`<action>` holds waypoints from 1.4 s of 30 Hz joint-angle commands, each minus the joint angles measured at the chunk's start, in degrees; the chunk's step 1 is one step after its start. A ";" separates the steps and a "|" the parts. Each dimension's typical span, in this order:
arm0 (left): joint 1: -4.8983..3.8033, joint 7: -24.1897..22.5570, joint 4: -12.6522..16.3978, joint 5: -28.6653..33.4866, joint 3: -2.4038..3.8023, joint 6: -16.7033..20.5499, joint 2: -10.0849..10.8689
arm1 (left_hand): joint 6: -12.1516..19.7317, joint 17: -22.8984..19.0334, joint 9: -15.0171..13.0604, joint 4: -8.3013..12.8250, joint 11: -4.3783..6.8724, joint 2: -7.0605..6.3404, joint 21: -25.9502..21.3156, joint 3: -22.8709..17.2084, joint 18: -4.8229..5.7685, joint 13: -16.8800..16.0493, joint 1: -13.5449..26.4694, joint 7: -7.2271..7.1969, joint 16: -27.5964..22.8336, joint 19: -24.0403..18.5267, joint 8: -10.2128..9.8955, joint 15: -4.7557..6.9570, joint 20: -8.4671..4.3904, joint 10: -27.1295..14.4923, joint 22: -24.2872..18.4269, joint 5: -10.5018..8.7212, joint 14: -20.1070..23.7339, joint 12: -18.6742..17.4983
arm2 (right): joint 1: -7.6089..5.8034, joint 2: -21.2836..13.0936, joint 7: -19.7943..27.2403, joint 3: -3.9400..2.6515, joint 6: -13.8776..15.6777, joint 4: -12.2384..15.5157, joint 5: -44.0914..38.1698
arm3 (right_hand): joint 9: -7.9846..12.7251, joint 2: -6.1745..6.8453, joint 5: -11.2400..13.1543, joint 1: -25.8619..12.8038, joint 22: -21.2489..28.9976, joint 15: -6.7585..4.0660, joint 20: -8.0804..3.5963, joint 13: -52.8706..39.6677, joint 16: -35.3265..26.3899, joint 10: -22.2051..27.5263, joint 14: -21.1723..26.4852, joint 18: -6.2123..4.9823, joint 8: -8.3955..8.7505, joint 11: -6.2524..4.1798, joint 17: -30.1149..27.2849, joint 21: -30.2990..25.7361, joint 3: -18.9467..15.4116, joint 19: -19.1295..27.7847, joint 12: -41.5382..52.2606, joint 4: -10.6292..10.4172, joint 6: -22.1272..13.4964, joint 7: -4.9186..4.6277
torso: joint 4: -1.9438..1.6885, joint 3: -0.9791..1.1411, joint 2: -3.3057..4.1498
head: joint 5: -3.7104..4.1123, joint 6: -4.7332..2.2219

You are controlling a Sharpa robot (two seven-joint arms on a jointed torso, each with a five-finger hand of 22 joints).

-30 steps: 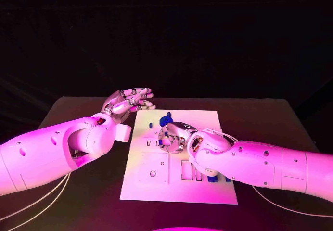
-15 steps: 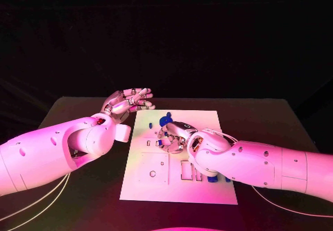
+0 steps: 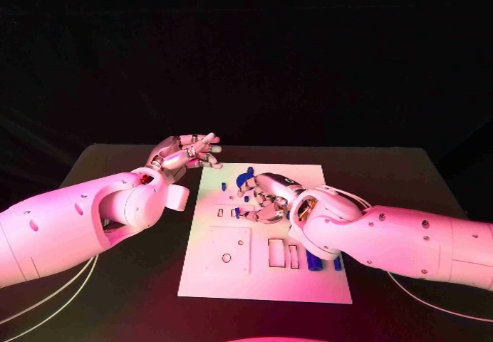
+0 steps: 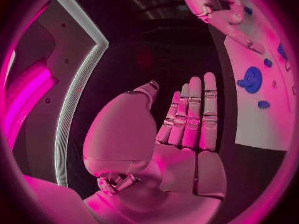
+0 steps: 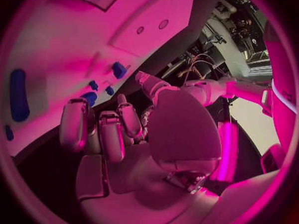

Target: Assemble the parts on the task board

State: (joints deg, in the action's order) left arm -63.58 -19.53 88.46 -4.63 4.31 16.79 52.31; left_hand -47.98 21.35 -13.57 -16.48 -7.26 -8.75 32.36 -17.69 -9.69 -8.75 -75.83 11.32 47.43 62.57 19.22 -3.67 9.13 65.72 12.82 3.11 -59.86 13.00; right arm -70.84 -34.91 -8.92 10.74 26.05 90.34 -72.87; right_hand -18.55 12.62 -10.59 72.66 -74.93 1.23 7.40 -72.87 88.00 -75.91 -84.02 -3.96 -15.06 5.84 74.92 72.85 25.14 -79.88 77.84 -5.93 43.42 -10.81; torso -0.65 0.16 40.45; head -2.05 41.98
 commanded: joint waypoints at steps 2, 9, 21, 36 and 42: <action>-0.27 12.52 -1.92 -14.16 0.04 -5.71 -0.22 | -0.70 22.44 -2.43 -0.02 1.66 0.00 7.92 2.30 -0.71 -6.34 1.22 -1.79 20.50 3.19 3.68 2.50 -2.30 1.91 4.65 0.23 -14.20 8.58 | -1.92 -3.01 9.61 -0.15 -2.37 2.23 11.77 | -0.13 -0.04 0.16 1.02 0.08 0.28 0.01 0.65 -0.50 1.06 -4.23 -0.82 -0.09 0.06 8.15 -1.71 -0.69 1.29 -0.67 0.02 0.21 -0.03 | 0.12 -0.05 -0.29 | -0.08 -0.04; -1.64 24.26 -3.70 -29.76 0.05 -12.09 -0.38 | 1.35 47.88 -9.30 -0.18 3.68 2.29 28.49 5.76 0.70 -26.98 2.01 -3.32 35.46 3.12 13.43 3.80 -3.50 -5.81 24.39 -0.18 -22.15 35.60 | -4.89 -8.00 13.58 -0.47 -3.79 3.69 21.82 | -0.36 -0.49 -0.22 0.66 0.87 0.26 0.02 1.49 -0.75 2.08 -4.08 -1.04 -0.56 0.04 7.66 -2.91 -1.38 1.97 -1.29 -0.77 0.44 0.02 | 0.42 0.00 -1.05 | -0.66 0.37; -4.14 40.92 -3.83 -44.54 -0.51 -19.53 -2.18 | -0.32 57.32 -13.74 -0.40 5.58 5.00 39.00 7.83 2.72 -43.31 7.90 -5.45 38.82 8.41 18.53 5.52 -5.00 1.99 39.00 -0.20 -26.59 50.97 | -8.38 -13.32 15.24 -0.82 -1.88 0.63 30.78 | -0.56 -0.86 -1.20 0.71 0.49 0.16 -0.05 1.38 -0.67 1.94 -4.17 -0.92 -1.01 -0.08 7.94 -2.53 -1.57 1.62 -1.13 -1.15 0.79 0.14 | 0.19 0.08 -1.89 | -0.84 1.22; -7.42 51.27 -6.37 -48.17 -3.32 -21.30 -8.13 | -0.42 60.24 -17.27 -0.42 6.39 5.93 41.99 9.42 3.44 -46.62 10.61 -6.38 39.70 10.29 21.51 6.25 -5.59 3.78 43.78 -0.18 -27.67 53.84 | -8.81 -13.25 14.40 -0.85 -2.34 -1.70 31.62 | -0.54 -0.83 -1.47 0.68 0.79 0.14 -0.08 1.99 -0.82 2.48 -4.08 -1.01 -0.96 -0.07 7.56 -2.94 -1.74 1.82 -1.57 -1.29 0.51 0.12 | 0.26 0.08 -1.83 | -1.07 1.44; -7.84 52.57 -6.93 -48.07 -3.98 -23.00 -9.83 | -0.16 60.63 -17.53 -0.41 6.39 6.24 42.32 9.44 3.54 -46.60 10.76 -6.37 39.83 10.55 21.58 6.26 -5.62 3.68 44.33 -0.18 -27.78 53.81 | -8.82 -12.89 13.93 -0.85 -2.35 -2.24 31.63 | -0.53 -0.85 -1.51 0.69 0.94 0.14 -0.09 2.46 -0.89 2.90 -4.04 -1.06 -0.93 -0.07 7.40 -3.15 -1.77 1.92 -1.92 -1.34 0.40 0.11 | 0.15 0.06 -1.86 | -0.91 1.28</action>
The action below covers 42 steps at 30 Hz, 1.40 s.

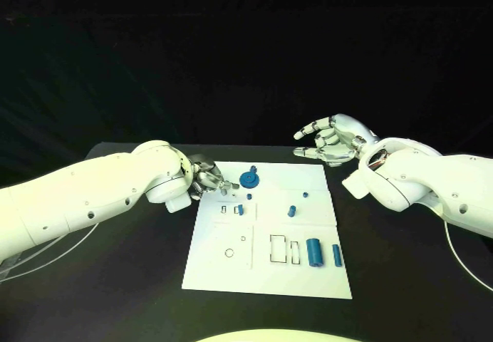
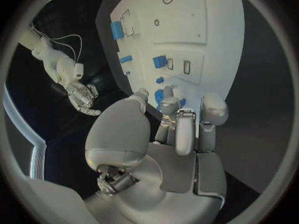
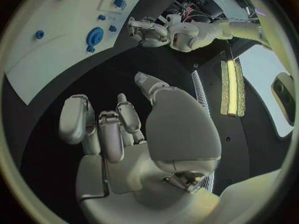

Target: Assemble the parts on the task board

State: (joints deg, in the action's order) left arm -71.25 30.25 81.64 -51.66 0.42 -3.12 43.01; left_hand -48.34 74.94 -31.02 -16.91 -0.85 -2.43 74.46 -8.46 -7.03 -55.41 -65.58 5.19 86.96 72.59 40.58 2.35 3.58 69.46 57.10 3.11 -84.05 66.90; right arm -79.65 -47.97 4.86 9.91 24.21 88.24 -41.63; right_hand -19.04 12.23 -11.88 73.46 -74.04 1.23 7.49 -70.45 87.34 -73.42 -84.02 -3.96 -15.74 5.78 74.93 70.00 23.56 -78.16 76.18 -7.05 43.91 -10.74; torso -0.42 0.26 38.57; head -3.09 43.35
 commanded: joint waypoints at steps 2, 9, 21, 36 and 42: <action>-0.24 3.06 -0.27 -0.92 -0.25 -3.72 -1.04 | 0.26 7.11 -0.15 0.03 -0.02 0.01 0.29 0.20 0.89 0.00 0.54 -0.24 0.32 0.58 0.23 0.24 -0.08 -0.04 0.18 -0.17 -3.62 -0.05 | -0.02 0.28 0.04 -0.03 -0.57 -0.27 0.39 | -0.05 -0.45 -0.23 -0.11 0.05 0.15 -0.17 0.05 -0.22 0.41 -4.04 -1.06 -0.26 -0.01 7.39 -0.30 -0.19 0.21 -0.27 -0.23 -0.09 0.04 | -0.08 -0.06 0.02 | 0.20 -0.14; -0.35 3.51 -1.55 -0.80 -0.95 -5.19 -2.79 | 0.96 7.30 -0.50 0.13 -0.08 0.16 0.55 0.08 0.94 0.23 -0.04 -0.15 0.38 0.64 0.10 0.20 -0.09 -0.38 0.51 -0.16 -3.66 -0.24 | -0.01 0.54 -0.23 -0.02 -0.68 -0.48 0.39 | -0.04 -0.50 -0.27 -0.09 0.04 0.15 -0.18 0.13 -0.24 0.49 -4.03 -1.05 -0.23 -0.01 7.36 -0.30 -0.20 0.19 -0.34 -0.26 -0.18 0.03 | -0.11 -0.05 0.05 | 0.38 -0.17; -0.34 3.64 -3.80 -0.47 -1.92 -6.81 -5.53 | 1.23 7.56 -0.75 0.17 -0.14 0.30 0.71 -0.10 0.98 0.26 -0.58 -0.09 0.46 0.66 0.05 0.15 -0.07 -0.52 0.73 -0.16 -3.73 -0.27 | -0.01 0.84 -0.31 -0.02 -0.59 -0.73 0.39 | -0.04 -0.58 -0.37 0.02 0.06 0.15 -0.18 0.42 -0.27 0.75 -4.01 -1.06 -0.21 -0.01 7.30 -0.34 -0.18 0.20 -0.56 -0.27 -0.29 0.02 | 0.00 -0.04 0.15 | 0.42 -0.13; -0.34 3.57 -4.44 -0.16 -2.24 -8.67 -6.98 | 1.30 7.58 -0.85 0.17 -0.15 0.33 0.80 -0.17 1.00 0.23 -0.81 -0.07 0.47 0.69 0.05 0.13 -0.05 -0.55 0.88 -0.16 -3.72 -0.26 | 0.04 1.32 -0.35 -0.01 -0.52 -0.91 0.38 | -0.05 -0.66 -0.45 0.13 0.10 0.15 -0.19 0.54 -0.28 0.85 -4.01 -1.07 -0.22 0.00 7.30 -0.43 -0.16 0.22 -0.67 -0.29 -0.35 0.02 | -0.12 0.02 0.11 | 0.58 0.08; -0.34 3.54 -4.46 -0.13 -2.24 -9.41 -6.99 | 1.40 7.47 -1.04 0.19 -0.19 0.52 0.97 -0.36 1.04 0.29 -1.23 -0.04 0.42 0.75 0.06 0.10 -0.02 -0.68 1.16 -0.15 -3.67 -0.32 | 0.08 1.42 -0.37 -0.01 -0.63 -0.94 0.38 | -0.05 -0.66 -0.45 0.13 0.10 0.15 -0.19 0.54 -0.28 0.85 -4.01 -1.07 -0.22 0.00 7.30 -0.43 -0.16 0.22 -0.67 -0.29 -0.35 0.02 | -0.07 -0.02 0.11 | 0.57 0.20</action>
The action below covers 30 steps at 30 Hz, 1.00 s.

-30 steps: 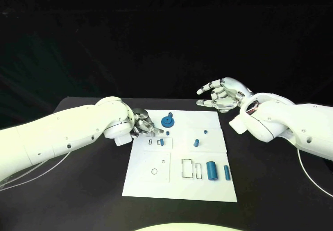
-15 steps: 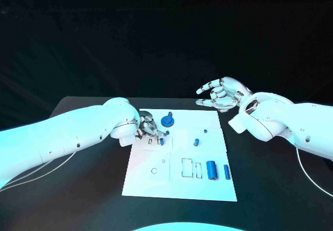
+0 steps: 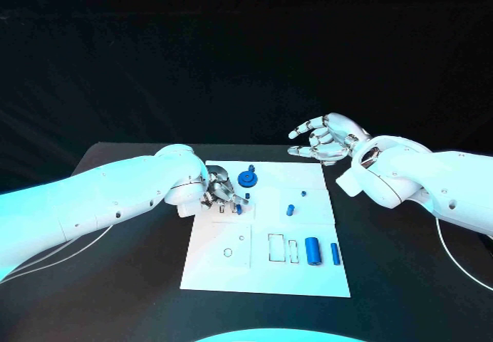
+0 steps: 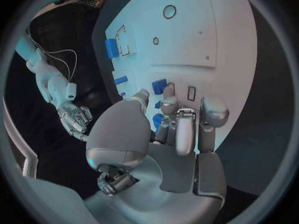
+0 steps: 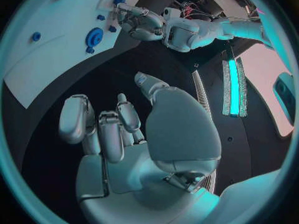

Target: Assemble the parts on the task board

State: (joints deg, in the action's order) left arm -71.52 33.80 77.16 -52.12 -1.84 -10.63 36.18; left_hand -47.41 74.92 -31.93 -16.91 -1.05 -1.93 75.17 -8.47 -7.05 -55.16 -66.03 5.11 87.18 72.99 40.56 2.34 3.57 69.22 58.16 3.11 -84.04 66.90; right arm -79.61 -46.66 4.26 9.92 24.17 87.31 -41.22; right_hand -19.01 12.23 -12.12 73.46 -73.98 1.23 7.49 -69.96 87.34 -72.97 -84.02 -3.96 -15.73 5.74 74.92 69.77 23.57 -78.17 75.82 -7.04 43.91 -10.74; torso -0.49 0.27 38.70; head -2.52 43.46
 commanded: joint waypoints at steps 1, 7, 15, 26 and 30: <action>-0.07 -0.01 0.01 0.32 0.02 -2.04 -0.17 | 0.50 7.53 -0.21 0.20 0.00 0.08 0.25 -0.44 1.05 0.06 -0.99 0.05 0.21 0.28 0.09 0.09 0.00 -0.49 0.04 -0.15 -3.68 -0.33 | 0.05 0.12 0.23 -0.02 -0.61 -0.01 -0.03 | -0.07 -0.66 -0.21 0.13 0.05 0.15 -0.19 0.05 -0.28 0.40 -4.01 -1.07 -0.23 0.04 7.31 -0.20 -0.16 0.23 -0.30 -0.30 -0.35 0.01 | 0.01 -0.02 -0.02 | -0.02 0.10; -0.07 0.00 -0.09 0.33 0.03 -2.64 -0.28 | 0.60 7.59 -0.58 0.24 -0.02 0.24 0.44 -0.87 1.07 -0.07 -2.07 0.08 0.22 0.24 0.10 0.05 0.05 -0.55 0.30 -0.14 -3.67 -0.25 | 0.10 0.23 0.21 -0.02 -0.73 -0.08 -0.03 | -0.09 -0.72 -0.23 0.15 0.01 0.15 -0.19 0.03 -0.31 0.37 -3.99 -1.06 -0.26 0.04 7.24 -0.17 -0.15 0.20 -0.29 -0.33 -0.34 0.01 | 0.03 0.00 -0.02 | 0.01 0.17; -0.05 0.14 -0.57 0.33 0.03 -2.54 -0.61 | 0.72 7.47 -1.19 0.21 0.06 1.54 0.73 -2.75 1.09 -0.42 -4.02 -0.02 0.14 0.11 -0.05 0.09 0.08 -0.50 0.69 -0.14 -3.60 -0.02 | 0.14 0.22 0.13 -0.02 -0.95 -0.03 -0.03 | -0.10 -0.77 -0.25 0.17 -0.01 0.15 -0.19 0.04 -0.30 0.38 -4.00 -1.06 -0.29 0.03 7.29 -0.15 -0.14 0.18 -0.30 -0.36 -0.31 0.02 | -0.03 -0.04 0.07 | 0.13 0.25; -0.04 0.05 -0.85 0.44 0.04 -2.98 -0.80 | 0.74 7.46 -1.37 0.20 0.09 1.80 0.84 -3.48 1.11 -0.60 -4.52 -0.05 0.12 0.10 -0.12 0.11 0.07 -0.42 0.83 -0.14 -3.58 0.11 | 0.16 0.27 0.06 -0.02 -1.23 0.10 -0.04 | -0.12 -0.82 -0.26 0.19 0.05 0.14 -0.20 0.02 -0.31 0.34 -3.99 -1.07 -0.34 0.03 7.25 -0.23 -0.14 0.22 -0.29 -0.39 -0.26 0.03 | -0.01 -0.03 -0.03 | 0.01 0.63; -0.04 0.00 -0.96 0.50 0.04 -3.17 -0.84 | 0.74 7.46 -1.37 0.20 0.09 1.80 0.84 -3.48 1.11 -0.60 -4.52 -0.05 0.12 0.10 -0.12 0.11 0.07 -0.42 0.83 -0.14 -3.58 0.11 | 0.23 0.39 0.05 -0.02 -1.33 -0.01 -0.04 | -0.14 -0.91 -0.28 0.19 0.05 0.14 -0.20 0.01 -0.33 0.32 -3.99 -1.07 -0.39 0.02 7.23 -0.24 -0.13 0.21 -0.28 -0.45 -0.23 0.03 | -0.08 -0.06 -0.02 | 0.02 0.70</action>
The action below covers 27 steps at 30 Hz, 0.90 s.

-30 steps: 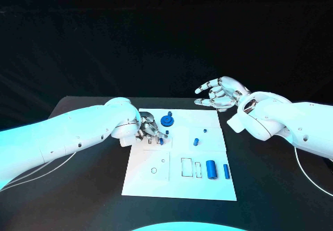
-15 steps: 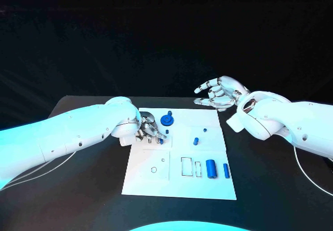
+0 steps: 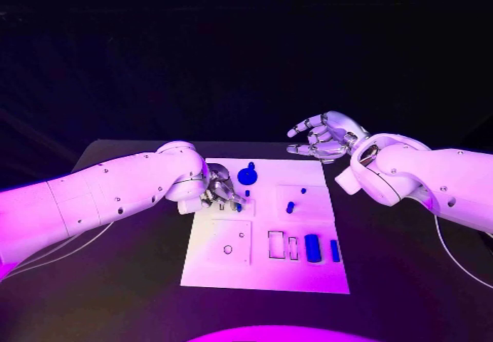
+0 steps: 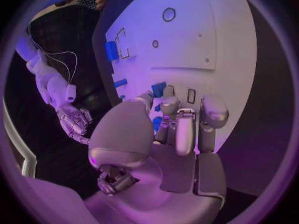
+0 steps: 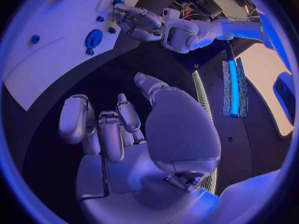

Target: Assemble the parts on the task board

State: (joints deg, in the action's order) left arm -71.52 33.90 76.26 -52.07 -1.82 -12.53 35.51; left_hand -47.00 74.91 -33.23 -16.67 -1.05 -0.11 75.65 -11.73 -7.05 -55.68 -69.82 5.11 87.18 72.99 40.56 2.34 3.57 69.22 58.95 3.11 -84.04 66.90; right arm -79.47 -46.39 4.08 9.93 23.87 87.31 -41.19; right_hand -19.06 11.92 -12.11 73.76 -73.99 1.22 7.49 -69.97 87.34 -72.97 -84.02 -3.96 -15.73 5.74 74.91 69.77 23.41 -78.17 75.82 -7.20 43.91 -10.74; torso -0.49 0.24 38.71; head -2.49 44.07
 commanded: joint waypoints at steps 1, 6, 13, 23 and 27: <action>-0.04 -0.13 -0.10 0.46 0.01 -1.35 -0.19 | 0.33 7.47 -0.07 -0.04 0.09 -0.02 0.35 -0.22 1.11 -0.08 -0.73 -0.05 0.12 0.10 -0.11 0.11 0.07 -0.42 0.05 -0.14 -3.59 0.11 | 0.10 0.16 0.22 -0.03 -1.06 -0.03 -0.07 | -0.10 -0.61 -0.30 -0.11 0.05 0.14 -0.20 0.02 -0.33 0.32 -3.99 -1.07 -0.39 0.02 7.25 -0.24 0.03 0.21 -0.28 -0.29 -0.23 0.03 | -0.08 -0.03 -0.03 | -0.01 0.09; -0.04 -0.60 -0.34 1.02 0.01 -2.02 -0.23 | 0.34 7.57 -0.36 0.02 0.16 0.27 0.52 -1.63 1.13 -0.15 -1.71 -0.13 0.13 0.08 -0.24 0.16 0.04 -0.41 0.31 -0.13 -3.61 0.13 | 0.16 0.25 0.20 -0.03 -1.16 -0.08 -0.07 | -0.11 -0.65 -0.30 -0.10 0.03 0.14 -0.20 0.02 -0.33 0.32 -3.99 -1.07 -0.42 0.02 7.25 -0.23 0.03 0.19 -0.29 -0.31 -0.21 0.03 | -0.07 -0.05 -0.05 | -0.01 0.16; -0.04 -1.23 -0.67 1.63 0.00 -2.55 -0.34 | 0.53 7.73 -1.10 0.13 0.28 -0.50 0.79 -6.27 1.16 -0.12 -4.45 -0.23 0.11 -0.08 -0.64 0.26 -0.03 -0.59 0.67 -0.12 -3.64 -0.03 | 0.19 0.29 0.15 -0.02 -1.29 -0.13 -0.07 | -0.12 -0.68 -0.32 -0.08 0.04 0.14 -0.20 -0.03 -0.34 0.27 -3.98 -1.07 -0.44 0.01 7.22 -0.24 0.04 0.19 -0.25 -0.32 -0.18 0.04 | -0.01 0.00 -0.04 | -0.09 0.25; -0.03 -1.75 -0.86 2.40 -0.03 -2.62 -0.28 | 0.84 7.82 -2.77 1.25 0.37 -4.10 1.00 -18.54 1.15 0.19 -6.99 -0.28 -0.01 -0.38 -1.05 0.37 -0.08 -0.79 0.97 -0.11 -3.63 -0.60 | 0.26 0.38 0.07 -0.02 -1.58 -0.26 -0.07 | -0.18 -0.79 -0.46 0.04 0.06 0.12 -0.21 0.01 -0.35 0.27 -3.98 -1.07 -0.59 -0.02 7.22 -0.29 0.09 0.20 -0.27 -0.34 -0.03 0.07 | -0.03 0.03 -0.10 | -0.10 0.37; -0.03 -1.91 -0.71 2.97 -0.03 -2.49 -0.03 | 1.20 7.92 -4.28 4.04 0.36 -6.53 1.19 -27.15 1.17 0.17 -7.29 -0.18 -0.04 -0.37 -0.40 0.36 -0.10 -0.43 1.28 -0.11 -3.66 -0.78 | 0.35 0.44 0.08 -0.01 -1.67 -0.35 -0.07 | -0.20 -0.82 -0.53 0.08 0.04 0.11 -0.22 0.03 -0.34 0.27 -3.99 -1.07 -0.62 -0.02 7.25 -0.27 0.11 0.18 -0.28 -0.34 -0.01 0.08 | 0.00 0.06 -0.08 | -0.24 0.36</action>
State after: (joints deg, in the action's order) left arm -71.53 32.86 75.40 -50.28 -1.86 -14.05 35.48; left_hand -45.98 74.90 -35.65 -17.38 -0.63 -6.52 76.67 -33.69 -7.05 -55.45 -76.86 5.12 87.18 72.99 39.74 2.34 3.57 68.78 60.20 2.67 -84.04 66.23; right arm -79.19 -46.02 3.93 9.93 23.23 86.97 -41.19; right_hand -19.18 11.69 -12.33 73.99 -73.99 1.22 7.49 -69.97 87.34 -72.97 -84.02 -3.96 -15.96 5.74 74.95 69.77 23.41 -78.17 75.82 -7.19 43.91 -10.74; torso -0.50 0.26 38.62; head -2.64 44.44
